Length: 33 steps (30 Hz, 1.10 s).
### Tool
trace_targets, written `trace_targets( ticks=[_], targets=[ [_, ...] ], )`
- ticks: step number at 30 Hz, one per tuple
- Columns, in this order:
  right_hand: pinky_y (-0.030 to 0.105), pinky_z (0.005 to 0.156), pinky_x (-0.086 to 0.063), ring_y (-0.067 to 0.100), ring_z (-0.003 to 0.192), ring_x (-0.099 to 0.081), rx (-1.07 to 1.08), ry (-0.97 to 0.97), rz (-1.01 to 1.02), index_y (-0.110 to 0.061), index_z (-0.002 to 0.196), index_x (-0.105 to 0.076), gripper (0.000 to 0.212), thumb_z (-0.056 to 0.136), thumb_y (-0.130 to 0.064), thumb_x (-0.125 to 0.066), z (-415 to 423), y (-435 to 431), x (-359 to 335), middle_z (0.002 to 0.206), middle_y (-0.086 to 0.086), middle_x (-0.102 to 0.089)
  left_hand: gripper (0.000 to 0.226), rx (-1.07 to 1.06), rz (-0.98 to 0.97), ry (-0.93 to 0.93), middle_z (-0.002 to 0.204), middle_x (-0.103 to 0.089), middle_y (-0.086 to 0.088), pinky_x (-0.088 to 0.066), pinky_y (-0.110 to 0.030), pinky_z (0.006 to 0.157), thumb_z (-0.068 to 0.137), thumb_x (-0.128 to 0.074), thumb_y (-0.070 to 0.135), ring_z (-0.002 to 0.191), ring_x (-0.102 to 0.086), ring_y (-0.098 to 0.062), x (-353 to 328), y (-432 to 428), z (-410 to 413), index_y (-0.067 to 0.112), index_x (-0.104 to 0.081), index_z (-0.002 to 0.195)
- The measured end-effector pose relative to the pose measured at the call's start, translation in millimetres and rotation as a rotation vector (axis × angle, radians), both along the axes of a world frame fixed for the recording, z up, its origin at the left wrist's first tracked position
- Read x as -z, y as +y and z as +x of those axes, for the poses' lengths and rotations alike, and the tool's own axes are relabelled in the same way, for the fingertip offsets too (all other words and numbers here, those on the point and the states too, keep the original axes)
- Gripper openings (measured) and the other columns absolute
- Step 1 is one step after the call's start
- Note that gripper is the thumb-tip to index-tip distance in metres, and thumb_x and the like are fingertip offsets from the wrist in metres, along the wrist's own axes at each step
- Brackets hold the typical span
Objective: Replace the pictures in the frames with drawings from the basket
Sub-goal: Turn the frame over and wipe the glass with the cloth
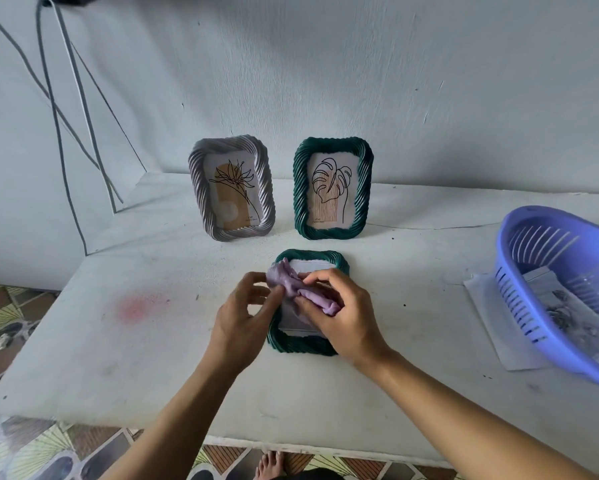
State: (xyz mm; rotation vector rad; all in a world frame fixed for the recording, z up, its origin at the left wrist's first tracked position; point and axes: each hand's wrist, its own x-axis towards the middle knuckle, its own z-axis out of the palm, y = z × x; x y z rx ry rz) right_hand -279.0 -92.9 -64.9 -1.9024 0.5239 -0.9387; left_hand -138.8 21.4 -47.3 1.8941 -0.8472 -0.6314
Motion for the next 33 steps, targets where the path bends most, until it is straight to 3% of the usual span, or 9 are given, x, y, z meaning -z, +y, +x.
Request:
trace_targets(
  ticks=[3,7,9,14,17,20,24,29,33],
  targets=[
    [0.042,0.082,-0.058,0.016,0.099,-0.069,-0.039,-0.009,0.012,-0.007,0.106,-0.070,0.026,0.087,-0.022,-0.077,-3.1,5.4,-8.8,0.105,0.002,-0.073,0.020,0.002,-0.102,0.358,0.100,-0.076,-0.007,-0.053,-0.019,0.065,0.100,-0.055,0.033,0.088,-0.073,-0.016,-20.7,-0.3,-9.7,0.021,-0.058,0.116],
    [0.039,0.096,-0.053,0.011,0.119,-0.061,-0.121,0.043,-0.146,-0.008,0.119,-0.071,0.036,0.088,-0.026,-0.076,-5.3,9.0,-12.6,0.121,0.001,-0.070,0.036,-0.004,-0.230,0.683,0.114,-0.072,-0.018,-0.054,-0.041,0.089,0.099,-0.056,0.034,0.101,-0.071,-0.032,-34.6,1.8,-14.6,0.011,-0.059,0.127],
    [0.038,0.104,-0.048,0.010,0.129,-0.054,-0.198,0.099,-0.173,-0.010,0.127,-0.067,0.040,0.091,-0.027,-0.073,-6.5,9.7,-10.8,0.132,0.000,-0.065,0.038,-0.023,-0.259,0.730,0.117,-0.071,-0.020,-0.052,-0.045,0.096,0.097,-0.060,0.029,0.107,-0.070,-0.036,-37.3,3.9,-13.1,0.009,-0.058,0.129],
    [0.027,0.112,-0.039,0.001,0.134,-0.047,-0.273,0.219,-0.117,-0.017,0.134,-0.063,0.040,0.095,-0.027,-0.067,-13.6,3.9,-7.2,0.139,-0.004,-0.059,0.026,-0.136,-0.230,0.623,0.114,-0.071,-0.022,-0.061,-0.041,0.085,0.096,-0.059,0.005,0.105,-0.069,-0.035,-22.7,11.8,7.0,0.000,-0.060,0.121],
    [0.033,0.108,-0.044,0.004,0.126,-0.055,-0.231,0.258,-0.267,-0.014,0.123,-0.070,0.031,0.096,-0.028,-0.065,-14.8,-8.8,2.2,0.125,-0.004,-0.068,0.019,-0.176,-0.188,0.559,0.107,-0.071,-0.014,-0.061,-0.031,0.070,0.096,-0.059,0.002,0.098,-0.069,-0.026,-16.9,17.8,25.5,0.004,-0.063,0.114],
    [0.040,0.100,-0.047,0.010,0.116,-0.060,-0.102,0.298,-0.433,-0.016,0.115,-0.073,0.025,0.095,-0.028,-0.064,-18.3,-23.3,17.1,0.115,-0.005,-0.072,0.025,-0.186,-0.173,0.491,0.101,-0.071,-0.013,-0.058,-0.040,0.077,0.096,-0.061,0.002,0.092,-0.067,-0.026,-13.2,22.5,45.8,0.007,-0.061,0.120],
    [0.046,0.093,-0.047,0.015,0.114,-0.058,0.052,0.361,-0.514,-0.018,0.111,-0.073,0.024,0.094,-0.032,-0.062,-22.9,-37.0,25.2,0.111,-0.007,-0.067,0.033,-0.204,-0.128,0.409,0.092,-0.073,-0.014,-0.055,-0.034,0.067,0.096,-0.063,0.009,0.078,-0.066,-0.024,-14.8,27.0,74.7,0.016,-0.051,0.126],
    [0.044,0.094,-0.044,0.017,0.118,-0.052,0.200,0.482,-0.497,-0.023,0.115,-0.067,0.026,0.094,-0.035,-0.059,-23.8,-47.2,28.3,0.117,-0.005,-0.057,0.035,-0.134,-0.019,0.206,0.093,-0.070,-0.023,-0.050,-0.041,0.070,0.098,-0.062,0.013,0.073,-0.061,-0.025,-22.3,30.3,110.3,0.026,-0.036,0.117],
    [0.041,0.093,-0.044,0.018,0.118,-0.051,0.247,0.547,-0.457,-0.022,0.119,-0.064,0.034,0.094,-0.041,-0.052,-21.5,-48.2,30.9,0.118,-0.003,-0.055,0.022,-0.071,0.084,0.030,0.096,-0.072,-0.008,-0.050,-0.041,0.070,0.101,-0.055,0.015,0.078,-0.060,-0.028,-19.2,32.3,137.3,0.035,-0.046,0.103]
  ],
)
